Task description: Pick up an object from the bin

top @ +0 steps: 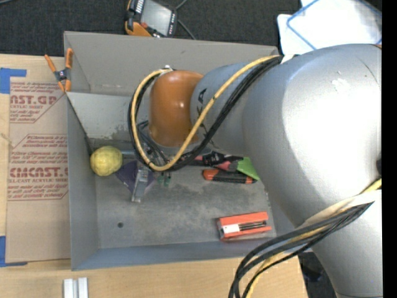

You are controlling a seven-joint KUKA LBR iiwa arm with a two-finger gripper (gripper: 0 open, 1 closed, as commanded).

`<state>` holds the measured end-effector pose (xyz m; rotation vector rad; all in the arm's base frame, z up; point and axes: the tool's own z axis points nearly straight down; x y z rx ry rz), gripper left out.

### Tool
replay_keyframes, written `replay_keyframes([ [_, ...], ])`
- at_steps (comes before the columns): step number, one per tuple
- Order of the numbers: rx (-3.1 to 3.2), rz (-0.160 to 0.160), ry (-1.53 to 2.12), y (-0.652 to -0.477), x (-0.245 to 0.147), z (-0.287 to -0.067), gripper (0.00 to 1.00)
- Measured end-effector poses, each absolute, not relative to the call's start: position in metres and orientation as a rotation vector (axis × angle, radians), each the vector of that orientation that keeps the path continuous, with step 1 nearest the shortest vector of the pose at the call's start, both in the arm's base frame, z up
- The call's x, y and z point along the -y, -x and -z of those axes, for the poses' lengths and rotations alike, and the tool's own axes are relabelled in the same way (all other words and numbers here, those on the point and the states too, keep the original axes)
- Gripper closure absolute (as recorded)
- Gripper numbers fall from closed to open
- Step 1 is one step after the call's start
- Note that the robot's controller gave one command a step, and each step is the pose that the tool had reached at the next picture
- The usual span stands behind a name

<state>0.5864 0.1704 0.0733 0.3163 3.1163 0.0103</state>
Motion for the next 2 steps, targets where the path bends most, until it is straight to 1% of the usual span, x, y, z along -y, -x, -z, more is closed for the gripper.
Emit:
replay_keyframes([
  [1,-3.117,-0.011,-0.316,-0.586,-0.170,-0.083,1.00],
  [2,-3.115,-0.014,-0.315,-0.586,-0.171,-0.096,1.00],
])
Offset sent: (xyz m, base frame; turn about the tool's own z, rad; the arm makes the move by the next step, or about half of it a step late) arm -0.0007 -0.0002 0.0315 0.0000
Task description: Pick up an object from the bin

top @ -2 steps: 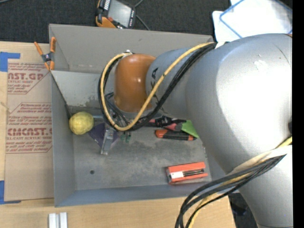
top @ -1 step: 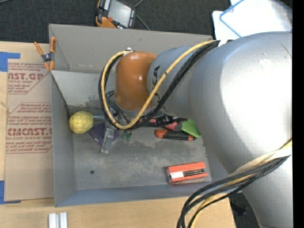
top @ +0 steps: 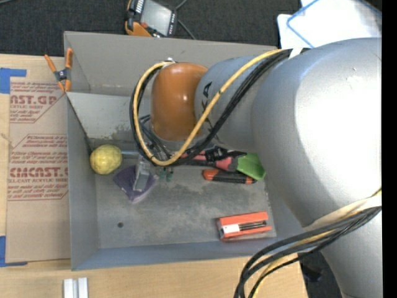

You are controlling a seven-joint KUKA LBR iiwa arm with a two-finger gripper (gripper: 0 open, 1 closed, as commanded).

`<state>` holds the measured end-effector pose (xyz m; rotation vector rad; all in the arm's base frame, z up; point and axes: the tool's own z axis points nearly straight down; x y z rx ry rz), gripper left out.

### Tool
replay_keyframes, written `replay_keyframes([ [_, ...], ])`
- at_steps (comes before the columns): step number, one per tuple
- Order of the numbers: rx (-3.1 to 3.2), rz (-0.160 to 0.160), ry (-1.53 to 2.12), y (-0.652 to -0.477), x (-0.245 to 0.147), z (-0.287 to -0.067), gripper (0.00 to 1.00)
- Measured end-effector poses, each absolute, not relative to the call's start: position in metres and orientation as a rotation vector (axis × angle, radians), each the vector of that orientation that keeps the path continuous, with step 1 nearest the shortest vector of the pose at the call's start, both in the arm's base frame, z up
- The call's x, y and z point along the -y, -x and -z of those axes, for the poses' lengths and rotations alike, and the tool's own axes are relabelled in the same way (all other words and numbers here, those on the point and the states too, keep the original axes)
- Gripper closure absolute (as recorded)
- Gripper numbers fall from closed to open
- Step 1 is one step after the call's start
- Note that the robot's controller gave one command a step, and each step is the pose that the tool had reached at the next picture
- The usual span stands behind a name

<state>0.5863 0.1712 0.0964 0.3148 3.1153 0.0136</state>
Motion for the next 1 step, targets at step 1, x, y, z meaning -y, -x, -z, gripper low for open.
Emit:
replay_keyframes([
  [1,-3.119,-0.012,-0.315,-0.5852,-0.1711,-0.1119,1.00],
])
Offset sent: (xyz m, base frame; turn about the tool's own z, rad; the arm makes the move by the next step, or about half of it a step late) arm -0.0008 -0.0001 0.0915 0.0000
